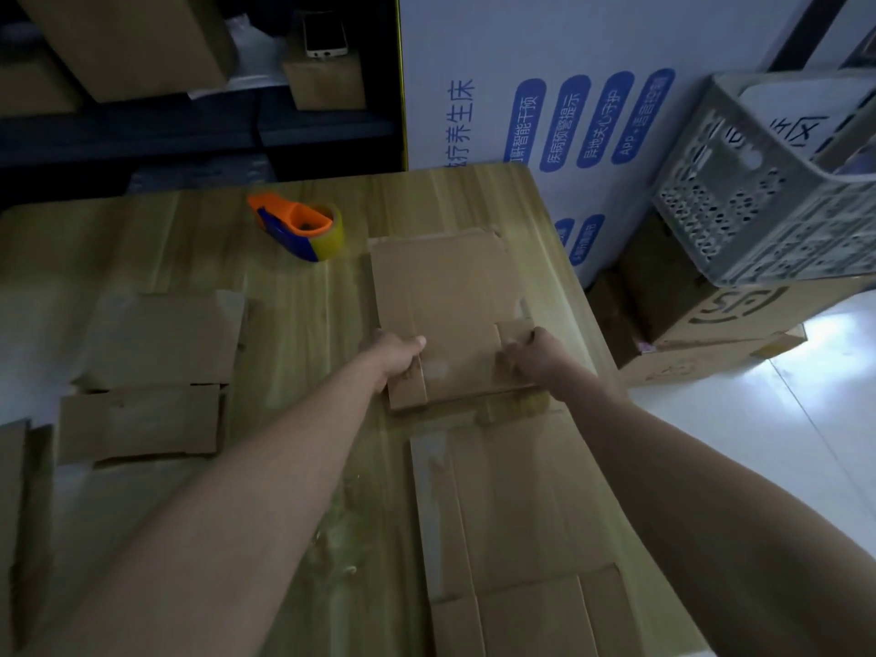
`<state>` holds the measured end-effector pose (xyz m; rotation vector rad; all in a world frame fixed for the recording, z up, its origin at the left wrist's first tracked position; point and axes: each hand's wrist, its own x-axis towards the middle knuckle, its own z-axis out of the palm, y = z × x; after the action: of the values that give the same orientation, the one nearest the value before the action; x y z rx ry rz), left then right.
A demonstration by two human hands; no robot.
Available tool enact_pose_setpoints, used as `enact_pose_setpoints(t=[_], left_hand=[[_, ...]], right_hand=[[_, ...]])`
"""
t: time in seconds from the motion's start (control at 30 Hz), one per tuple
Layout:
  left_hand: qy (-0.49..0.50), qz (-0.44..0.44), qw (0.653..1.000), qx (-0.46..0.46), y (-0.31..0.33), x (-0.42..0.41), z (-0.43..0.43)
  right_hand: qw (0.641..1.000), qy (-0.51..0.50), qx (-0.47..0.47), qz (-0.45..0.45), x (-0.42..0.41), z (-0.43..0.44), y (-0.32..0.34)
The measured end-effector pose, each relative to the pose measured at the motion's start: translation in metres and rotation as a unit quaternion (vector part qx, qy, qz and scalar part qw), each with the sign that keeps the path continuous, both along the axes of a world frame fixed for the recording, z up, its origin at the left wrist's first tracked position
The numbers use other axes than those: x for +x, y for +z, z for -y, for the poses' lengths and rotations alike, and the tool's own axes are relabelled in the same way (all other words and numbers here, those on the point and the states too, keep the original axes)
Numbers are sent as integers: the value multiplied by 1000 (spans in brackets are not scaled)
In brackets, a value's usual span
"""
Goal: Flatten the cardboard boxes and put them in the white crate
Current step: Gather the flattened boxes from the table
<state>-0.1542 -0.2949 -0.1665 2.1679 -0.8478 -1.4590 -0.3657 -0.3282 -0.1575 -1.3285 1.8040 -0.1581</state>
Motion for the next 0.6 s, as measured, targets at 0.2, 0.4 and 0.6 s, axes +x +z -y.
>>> enact_pose_setpoints(t=[0.2,0.4,0.6], left_hand=[[30,-2,999,22,-16,10,14],[150,-72,985,-56,-12,-1,12],[209,-34,972,-106,15,-8,-4]], right_hand=[[990,-120,21,73,-3,15,-17],[980,-148,35,131,-3,18,-16],[980,-128,28,150,-16,3,11]])
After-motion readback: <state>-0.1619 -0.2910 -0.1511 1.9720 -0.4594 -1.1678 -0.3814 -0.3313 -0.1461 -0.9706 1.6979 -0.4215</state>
